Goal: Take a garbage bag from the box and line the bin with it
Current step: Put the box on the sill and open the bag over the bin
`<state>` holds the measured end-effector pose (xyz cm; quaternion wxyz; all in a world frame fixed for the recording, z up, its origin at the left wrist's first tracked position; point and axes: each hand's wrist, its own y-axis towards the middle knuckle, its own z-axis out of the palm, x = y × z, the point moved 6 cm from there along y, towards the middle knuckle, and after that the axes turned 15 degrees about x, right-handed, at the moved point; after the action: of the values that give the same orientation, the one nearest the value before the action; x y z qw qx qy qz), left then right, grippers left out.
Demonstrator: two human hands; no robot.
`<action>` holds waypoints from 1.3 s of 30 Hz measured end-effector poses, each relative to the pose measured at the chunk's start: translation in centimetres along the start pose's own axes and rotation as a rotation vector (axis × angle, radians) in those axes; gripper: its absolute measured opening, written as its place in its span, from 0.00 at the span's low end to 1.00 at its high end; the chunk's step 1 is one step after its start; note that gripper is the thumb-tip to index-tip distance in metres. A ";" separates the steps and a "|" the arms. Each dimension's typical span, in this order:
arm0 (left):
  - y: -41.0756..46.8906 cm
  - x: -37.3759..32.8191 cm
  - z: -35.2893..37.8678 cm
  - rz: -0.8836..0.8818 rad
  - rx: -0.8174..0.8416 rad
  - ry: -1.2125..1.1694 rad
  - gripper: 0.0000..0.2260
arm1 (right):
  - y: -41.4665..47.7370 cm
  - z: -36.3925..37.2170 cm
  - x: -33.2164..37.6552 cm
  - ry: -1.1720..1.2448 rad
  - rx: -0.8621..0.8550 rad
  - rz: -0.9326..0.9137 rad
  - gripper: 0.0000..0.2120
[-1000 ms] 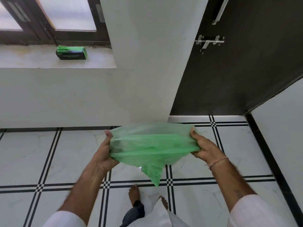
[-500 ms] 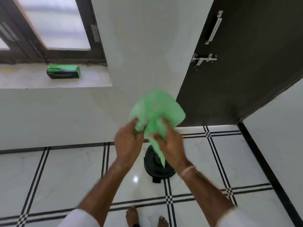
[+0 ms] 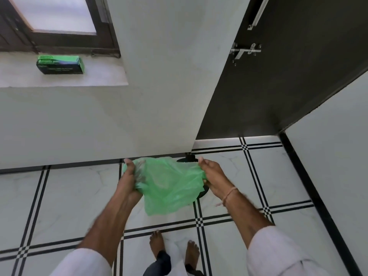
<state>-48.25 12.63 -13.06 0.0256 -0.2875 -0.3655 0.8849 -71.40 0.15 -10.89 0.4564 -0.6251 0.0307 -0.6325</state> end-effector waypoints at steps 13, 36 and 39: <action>2.8 0.4 -0.3 -0.031 0.043 0.038 0.28 | 0.1 -3.6 -1.3 0.466 -0.084 -0.140 0.09; 22.7 12.3 1.4 -0.162 0.128 0.036 0.32 | 14.4 -19.7 -12.5 0.333 -0.158 -0.157 0.13; 26.1 15.7 0.6 -0.198 0.126 0.117 0.32 | 16.8 -21.4 -15.7 0.400 -0.244 -0.177 0.16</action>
<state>-57.30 -2.83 -37.73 0.1520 -0.2989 -0.3335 0.8811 -83.00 -11.30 -37.72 0.3054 -0.5380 0.1417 -0.7728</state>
